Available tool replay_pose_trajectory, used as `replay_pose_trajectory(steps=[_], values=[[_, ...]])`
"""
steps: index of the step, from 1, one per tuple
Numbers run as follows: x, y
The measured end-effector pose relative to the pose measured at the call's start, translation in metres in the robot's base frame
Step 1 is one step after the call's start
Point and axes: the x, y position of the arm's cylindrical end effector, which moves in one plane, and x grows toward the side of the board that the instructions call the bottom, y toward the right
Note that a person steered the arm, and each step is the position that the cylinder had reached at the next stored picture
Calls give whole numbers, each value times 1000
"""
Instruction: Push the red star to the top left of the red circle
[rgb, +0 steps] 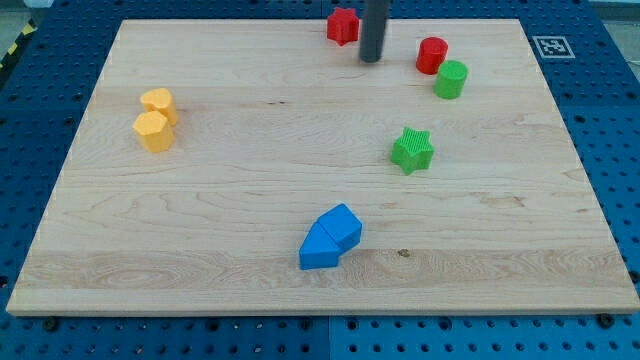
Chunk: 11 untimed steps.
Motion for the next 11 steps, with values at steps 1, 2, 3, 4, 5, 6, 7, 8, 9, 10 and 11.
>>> replay_pose_trajectory(steps=[1, 2, 3, 4, 5, 6, 7, 8, 9, 10, 11], values=[[-8, -67], [-49, -95], [-81, -92], [-80, -87], [-80, -76], [-77, -63], [-60, -49], [-51, -34], [-54, -16], [-54, -3], [-60, 1]])
